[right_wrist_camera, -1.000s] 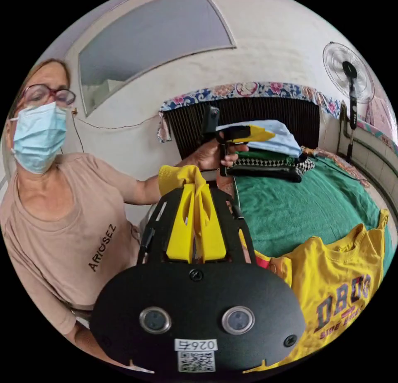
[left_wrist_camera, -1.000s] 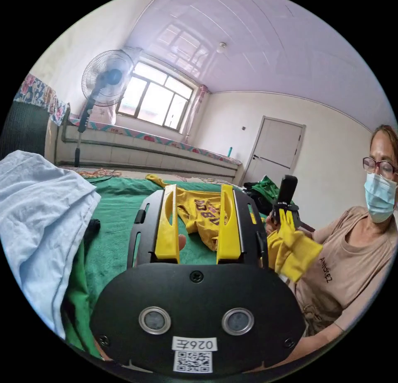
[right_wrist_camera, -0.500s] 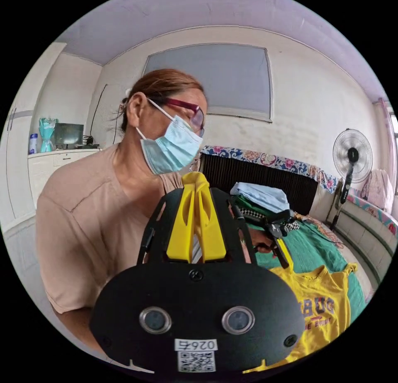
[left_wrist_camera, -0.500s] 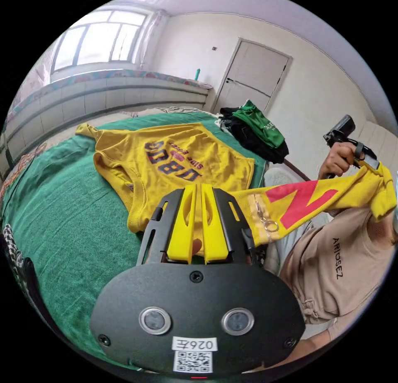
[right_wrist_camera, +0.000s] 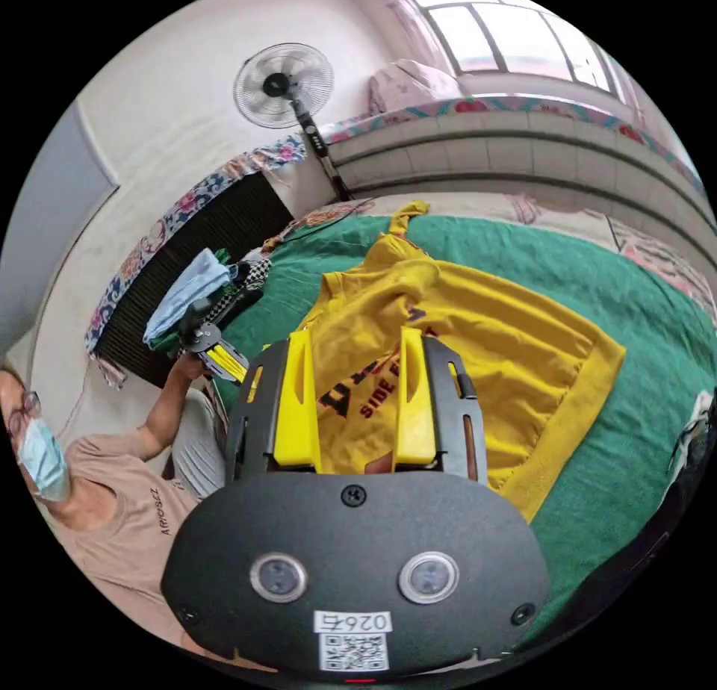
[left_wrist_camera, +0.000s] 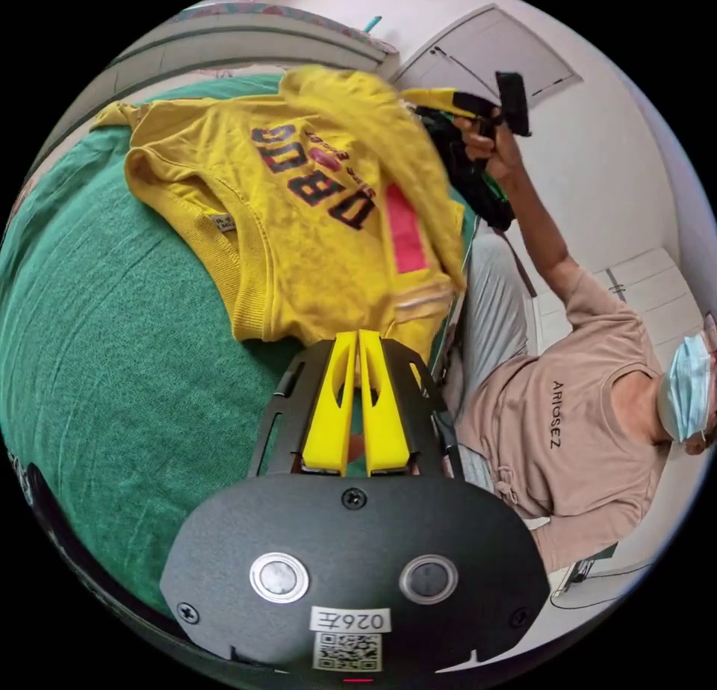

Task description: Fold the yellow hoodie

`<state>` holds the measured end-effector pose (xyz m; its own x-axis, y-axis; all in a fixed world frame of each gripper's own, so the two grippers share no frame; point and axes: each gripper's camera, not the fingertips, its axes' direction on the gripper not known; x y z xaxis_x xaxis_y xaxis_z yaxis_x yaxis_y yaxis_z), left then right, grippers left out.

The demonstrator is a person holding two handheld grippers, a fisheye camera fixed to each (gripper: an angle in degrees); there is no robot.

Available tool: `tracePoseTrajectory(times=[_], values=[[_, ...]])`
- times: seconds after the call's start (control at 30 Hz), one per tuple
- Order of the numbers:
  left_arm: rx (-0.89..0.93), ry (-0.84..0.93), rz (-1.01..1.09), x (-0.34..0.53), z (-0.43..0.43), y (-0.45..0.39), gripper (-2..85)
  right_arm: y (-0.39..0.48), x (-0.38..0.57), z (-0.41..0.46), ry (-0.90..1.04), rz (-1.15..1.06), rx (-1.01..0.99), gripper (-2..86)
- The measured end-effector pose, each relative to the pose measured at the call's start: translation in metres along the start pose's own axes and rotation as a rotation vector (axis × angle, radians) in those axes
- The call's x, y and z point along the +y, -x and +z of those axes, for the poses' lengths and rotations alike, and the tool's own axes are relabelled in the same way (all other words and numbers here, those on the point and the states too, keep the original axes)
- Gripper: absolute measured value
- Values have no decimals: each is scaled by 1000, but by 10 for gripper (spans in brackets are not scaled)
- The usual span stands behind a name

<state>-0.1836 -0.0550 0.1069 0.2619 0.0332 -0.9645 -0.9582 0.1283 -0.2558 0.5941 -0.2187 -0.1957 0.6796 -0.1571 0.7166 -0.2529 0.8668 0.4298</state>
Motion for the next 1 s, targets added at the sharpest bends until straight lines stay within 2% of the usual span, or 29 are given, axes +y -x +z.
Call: tracePoseTrajectory(times=[0.07,0.2,0.3,0.4,0.43,0.47,0.53,0.6,0.67,0.77,0.9,1.0], values=[[64,-188,11,2,-37,1,30,-34,41,8,-70,97,-13,124],[85,-343,14,-3,-69,-7,111,-30,98,51,-15,106,33,104],[77,-267,102,-27,-66,-34,139,-2,126,100,38,43,-28,95],[1,-111,151,-57,-50,-59,147,43,139,151,105,-55,-38,105],[-66,-38,126,-68,-41,-61,134,61,144,177,164,-104,-3,112],[-132,49,78,-79,-31,-57,87,76,151,205,247,-161,42,51],[-178,102,48,-86,-29,-55,35,87,169,233,353,-232,115,3],[-120,105,100,-84,-47,-61,12,84,192,228,350,-207,178,-9],[-76,51,163,-75,-75,-70,1,59,226,198,301,-91,99,-12],[81,113,241,-68,-83,-74,-4,24,274,183,291,69,40,-4],[19,202,195,-63,-85,-74,-7,37,307,190,267,90,-9,17],[15,204,224,-47,-112,-81,-8,68,311,208,263,32,47,29]])
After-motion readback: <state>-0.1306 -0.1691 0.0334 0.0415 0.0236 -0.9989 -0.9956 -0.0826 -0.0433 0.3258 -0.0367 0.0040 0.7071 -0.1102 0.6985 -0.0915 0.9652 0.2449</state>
